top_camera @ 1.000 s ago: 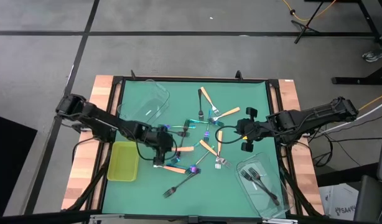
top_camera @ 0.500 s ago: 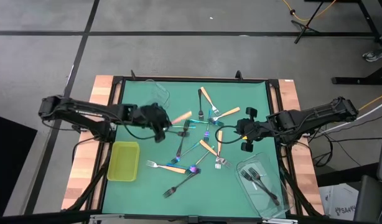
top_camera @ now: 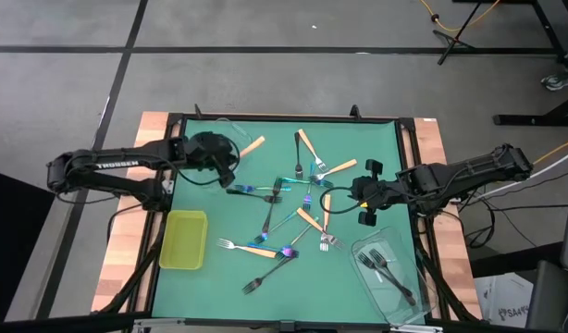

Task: Sort silverware by color (type)
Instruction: Put the orange fork in the top transparent bin

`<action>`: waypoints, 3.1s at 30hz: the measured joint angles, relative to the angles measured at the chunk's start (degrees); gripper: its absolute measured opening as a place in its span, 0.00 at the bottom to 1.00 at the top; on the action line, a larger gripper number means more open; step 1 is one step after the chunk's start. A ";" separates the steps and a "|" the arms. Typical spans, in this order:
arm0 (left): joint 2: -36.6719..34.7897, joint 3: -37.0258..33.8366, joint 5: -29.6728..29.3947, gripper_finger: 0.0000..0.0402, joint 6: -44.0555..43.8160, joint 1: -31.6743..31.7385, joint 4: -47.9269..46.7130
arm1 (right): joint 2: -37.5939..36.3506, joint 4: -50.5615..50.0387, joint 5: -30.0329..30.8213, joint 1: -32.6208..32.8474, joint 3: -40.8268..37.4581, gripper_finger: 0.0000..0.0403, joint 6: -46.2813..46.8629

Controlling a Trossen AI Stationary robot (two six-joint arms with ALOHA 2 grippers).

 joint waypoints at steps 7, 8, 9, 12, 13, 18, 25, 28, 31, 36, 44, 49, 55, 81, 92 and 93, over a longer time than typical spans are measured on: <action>0.05 0.00 -1.57 0.06 2.00 5.79 -7.81 | 0.00 0.01 0.00 -0.01 -0.01 0.21 0.00; 0.05 0.00 -1.57 0.06 2.03 6.54 -9.02 | 0.00 0.01 0.00 0.00 -0.01 0.21 0.00; 0.03 0.00 -1.57 0.06 2.03 7.24 -10.12 | 0.00 0.01 0.01 -0.01 -0.01 0.21 0.00; 0.04 0.00 -1.78 0.06 2.41 8.98 -13.04 | 0.00 0.01 0.00 0.00 -0.01 0.21 0.00; 0.05 0.00 -1.90 0.06 2.92 9.47 -13.91 | 0.00 0.01 0.01 0.00 0.00 0.21 0.00; 0.05 -0.63 -3.01 0.06 3.25 11.15 -14.85 | 0.00 0.01 0.02 0.00 0.00 0.21 0.00; 0.52 -6.02 -2.71 0.06 3.19 12.87 -11.10 | 0.00 0.01 0.01 -0.01 -0.01 0.21 0.00; 0.55 -8.28 -2.39 0.06 3.24 13.54 -7.59 | 0.00 0.01 0.02 0.00 -0.01 0.21 0.00; 0.55 -9.98 -2.37 0.06 4.30 14.24 -5.60 | 0.00 0.01 0.02 0.00 -0.01 0.21 0.00; 0.55 -12.58 -2.38 0.06 4.47 15.44 -3.53 | 0.00 0.01 0.04 -0.01 0.00 0.21 0.00; 0.55 -17.29 -2.30 0.06 4.47 16.42 1.13 | 0.00 0.01 0.12 0.00 0.00 0.21 0.00; 0.55 -19.85 -2.27 0.06 4.45 17.05 5.02 | 0.00 0.01 0.17 0.00 0.00 0.21 0.00; 0.53 -21.64 -2.41 0.06 4.24 17.38 7.78 | 0.00 0.02 0.24 0.00 0.00 0.21 0.00; 0.55 -21.66 -2.33 0.13 4.10 17.38 7.71 | 0.00 0.01 0.24 -0.02 0.00 0.21 0.00; 0.53 -21.67 -2.41 0.19 4.08 17.38 7.72 | 0.00 0.01 0.24 -0.02 -0.01 0.21 0.00; 0.53 -21.68 -2.47 0.19 4.06 17.38 7.84 | 0.00 0.01 0.24 -0.01 0.00 0.21 0.00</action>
